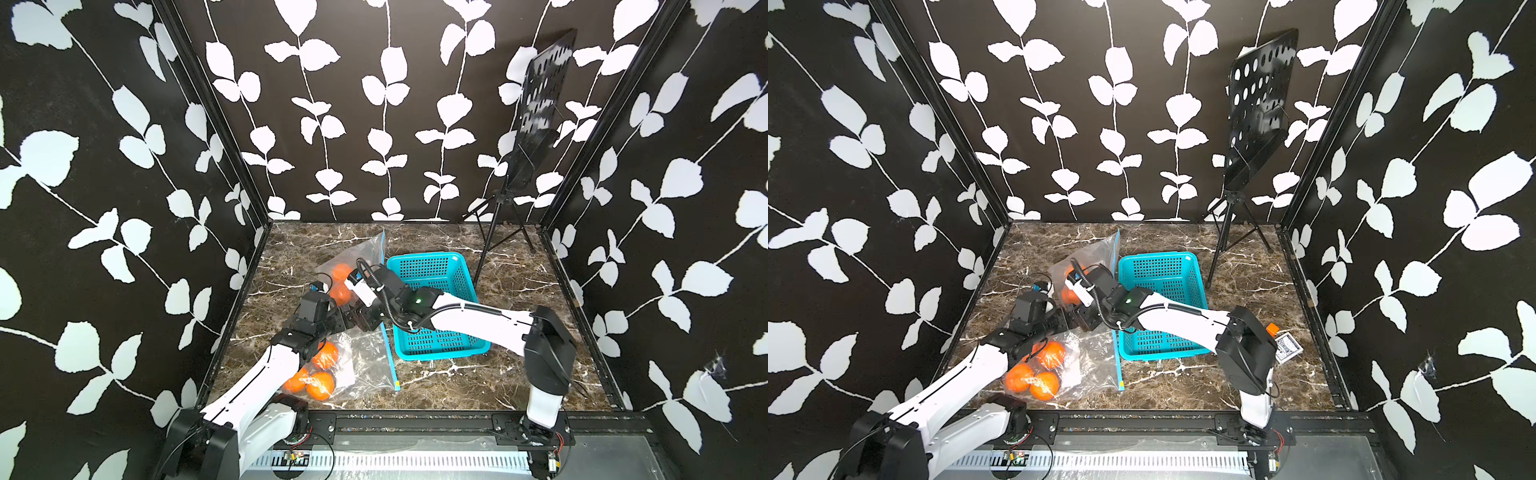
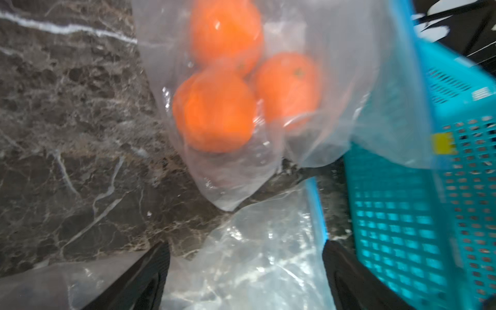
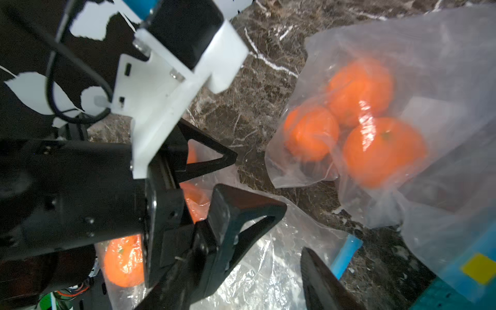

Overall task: Open the zip-top bag and take out the orange
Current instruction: Adjust the zipper food storage bag at the center of the board.

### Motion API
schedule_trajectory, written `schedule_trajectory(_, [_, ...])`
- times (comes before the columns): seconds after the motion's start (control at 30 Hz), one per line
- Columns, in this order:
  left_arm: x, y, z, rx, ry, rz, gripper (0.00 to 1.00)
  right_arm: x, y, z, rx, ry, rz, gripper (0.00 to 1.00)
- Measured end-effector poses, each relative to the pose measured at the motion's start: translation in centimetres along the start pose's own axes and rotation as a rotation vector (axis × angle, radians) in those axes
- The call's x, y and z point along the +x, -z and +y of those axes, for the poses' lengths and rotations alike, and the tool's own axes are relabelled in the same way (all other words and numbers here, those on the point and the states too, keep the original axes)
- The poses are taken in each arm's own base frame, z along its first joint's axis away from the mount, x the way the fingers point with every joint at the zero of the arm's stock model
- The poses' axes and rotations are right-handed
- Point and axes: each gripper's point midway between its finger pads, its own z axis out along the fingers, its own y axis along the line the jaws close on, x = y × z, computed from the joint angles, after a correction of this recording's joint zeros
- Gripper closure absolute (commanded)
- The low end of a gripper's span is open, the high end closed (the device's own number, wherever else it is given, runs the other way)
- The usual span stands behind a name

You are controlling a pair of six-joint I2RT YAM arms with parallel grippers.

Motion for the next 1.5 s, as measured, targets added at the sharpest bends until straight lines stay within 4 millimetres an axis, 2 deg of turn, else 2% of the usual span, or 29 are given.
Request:
schedule_trajectory(0.1, [-1.0, 1.6, -0.9, 0.033, 0.002, -0.032, 0.07, -0.3, 2.0, 0.2, -0.014, 0.010, -0.025, 0.36])
schedule_trajectory(0.23, [-0.5, 3.3, -0.4, 0.016, 0.033, -0.024, 0.10, 2.6, 2.3, -0.1, 0.014, 0.036, 0.060, 0.36])
schedule_trajectory(0.33, [0.9, 3.8, 1.4, -0.064, 0.049, 0.021, 0.11, 5.4, 1.0, 0.9, 0.014, 0.085, 0.152, 0.37])
schedule_trajectory(0.5, [2.5, 4.7, 4.4, -0.204, 0.083, 0.036, 0.13, 10.1, -2.7, 3.7, -0.018, 0.153, 0.273, 0.38])
schedule_trajectory(0.67, [5.6, 3.3, 7.1, -0.279, 0.123, 0.069, 0.14, 12.6, -5.7, 4.7, -0.048, 0.127, 0.287, 0.37])
schedule_trajectory(0.73, [6.1, 2.6, 7.4, -0.280, 0.136, 0.070, 0.15, 12.8, -6.5, 4.8, -0.051, 0.115, 0.277, 0.37])
schedule_trajectory(1.0, [5.4, -0.1, 7.7, -0.259, 0.165, -0.021, 0.20, 12.9, -9.5, 4.6, -0.045, 0.009, 0.181, 0.36])
schedule_trajectory(1.33, [0.1, -3.6, 6.3, -0.259, 0.122, -0.151, 0.28, 11.3, -11.8, 2.9, 0.050, -0.114, 0.046, 0.35])
schedule_trajectory(1.5, [-2.6, -6.5, 5.7, -0.253, 0.114, -0.130, 0.28, 10.0, -12.6, 2.1, 0.079, -0.150, -0.004, 0.35])
